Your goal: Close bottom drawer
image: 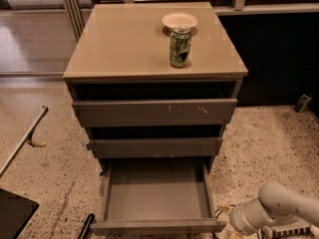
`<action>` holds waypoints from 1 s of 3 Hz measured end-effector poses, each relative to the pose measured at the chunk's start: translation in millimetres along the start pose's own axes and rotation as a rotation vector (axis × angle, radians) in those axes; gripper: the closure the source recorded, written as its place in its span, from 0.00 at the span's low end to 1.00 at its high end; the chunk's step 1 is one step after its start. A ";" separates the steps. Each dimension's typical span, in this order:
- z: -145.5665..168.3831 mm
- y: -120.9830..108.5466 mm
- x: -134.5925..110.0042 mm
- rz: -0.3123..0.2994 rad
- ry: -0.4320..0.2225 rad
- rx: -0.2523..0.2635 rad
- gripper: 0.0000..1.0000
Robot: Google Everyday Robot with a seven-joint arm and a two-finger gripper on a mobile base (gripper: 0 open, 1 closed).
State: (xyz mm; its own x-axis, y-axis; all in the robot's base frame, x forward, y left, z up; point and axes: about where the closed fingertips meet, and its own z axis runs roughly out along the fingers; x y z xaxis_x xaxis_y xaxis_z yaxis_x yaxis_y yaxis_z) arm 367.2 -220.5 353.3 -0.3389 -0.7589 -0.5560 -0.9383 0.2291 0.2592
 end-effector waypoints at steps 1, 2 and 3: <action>40.4 -12.6 41.6 0.090 -0.019 0.000 0.30; 78.4 -23.3 69.5 0.162 -0.036 -0.006 0.54; 104.3 -29.5 87.8 0.214 -0.050 -0.010 0.77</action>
Offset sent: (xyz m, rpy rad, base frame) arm -0.0079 -0.0137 -0.1650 0.0376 0.1450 -0.2086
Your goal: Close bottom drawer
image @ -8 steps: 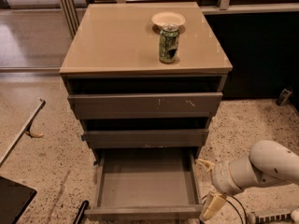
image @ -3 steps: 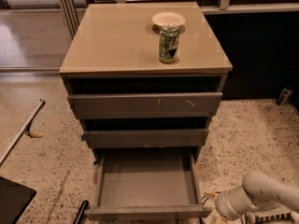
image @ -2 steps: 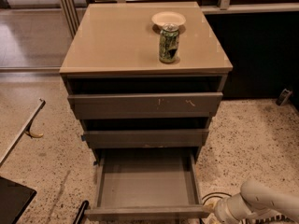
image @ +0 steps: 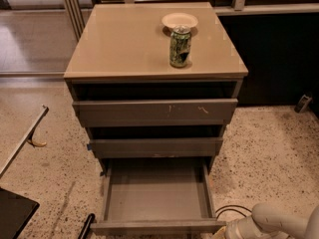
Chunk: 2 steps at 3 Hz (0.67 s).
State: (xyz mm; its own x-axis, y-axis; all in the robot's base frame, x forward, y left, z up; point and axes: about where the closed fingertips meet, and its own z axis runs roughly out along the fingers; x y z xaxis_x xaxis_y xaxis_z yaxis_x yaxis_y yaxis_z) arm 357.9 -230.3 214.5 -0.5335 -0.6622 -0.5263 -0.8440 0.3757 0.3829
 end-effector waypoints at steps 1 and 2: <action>23.0 -11.2 5.9 0.025 -0.011 0.007 0.99; 40.5 -25.9 3.1 0.032 -0.021 0.027 1.00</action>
Offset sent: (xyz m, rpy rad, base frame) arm 0.0368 0.0191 -0.0616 -0.0071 -0.0281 -0.0740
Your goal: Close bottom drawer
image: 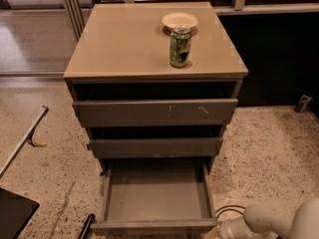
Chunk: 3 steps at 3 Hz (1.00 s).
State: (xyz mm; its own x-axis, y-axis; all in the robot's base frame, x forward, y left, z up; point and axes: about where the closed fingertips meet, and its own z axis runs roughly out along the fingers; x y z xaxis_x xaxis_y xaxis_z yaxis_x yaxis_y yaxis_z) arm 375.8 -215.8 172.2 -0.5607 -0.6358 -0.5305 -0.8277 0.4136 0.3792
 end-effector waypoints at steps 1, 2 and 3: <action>6.5 -18.3 -8.3 0.000 -0.010 0.044 1.00; 5.4 -37.9 -20.0 -0.014 -0.022 0.100 1.00; 5.0 -53.3 -32.3 -0.041 -0.035 0.133 1.00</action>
Offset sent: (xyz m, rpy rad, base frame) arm 0.0731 -0.0066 -0.0052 -0.0702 -0.1486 -0.0864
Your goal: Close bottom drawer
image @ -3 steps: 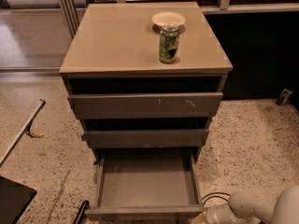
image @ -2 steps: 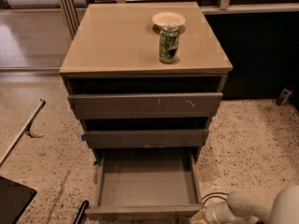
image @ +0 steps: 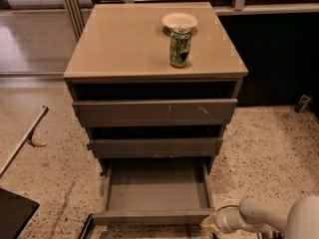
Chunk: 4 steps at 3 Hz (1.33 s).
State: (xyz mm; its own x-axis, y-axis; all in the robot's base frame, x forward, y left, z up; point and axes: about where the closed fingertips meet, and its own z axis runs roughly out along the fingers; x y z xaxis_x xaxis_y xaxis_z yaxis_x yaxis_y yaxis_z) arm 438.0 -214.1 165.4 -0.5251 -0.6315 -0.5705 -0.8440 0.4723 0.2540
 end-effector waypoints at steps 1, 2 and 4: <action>5.4 -12.4 -16.0 -0.041 -0.019 0.013 1.00; 12.9 -25.1 -32.0 -0.082 -0.041 0.021 1.00; 24.5 -60.7 -56.0 -0.145 -0.057 0.047 0.82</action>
Offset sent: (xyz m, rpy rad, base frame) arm 0.0672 0.0218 0.0049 0.0198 -0.1399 0.0640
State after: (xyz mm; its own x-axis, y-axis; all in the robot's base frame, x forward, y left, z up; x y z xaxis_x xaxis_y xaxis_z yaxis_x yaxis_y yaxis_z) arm 521.3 -192.3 162.8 -0.3902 -0.6596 -0.6424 -0.9036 0.4084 0.1295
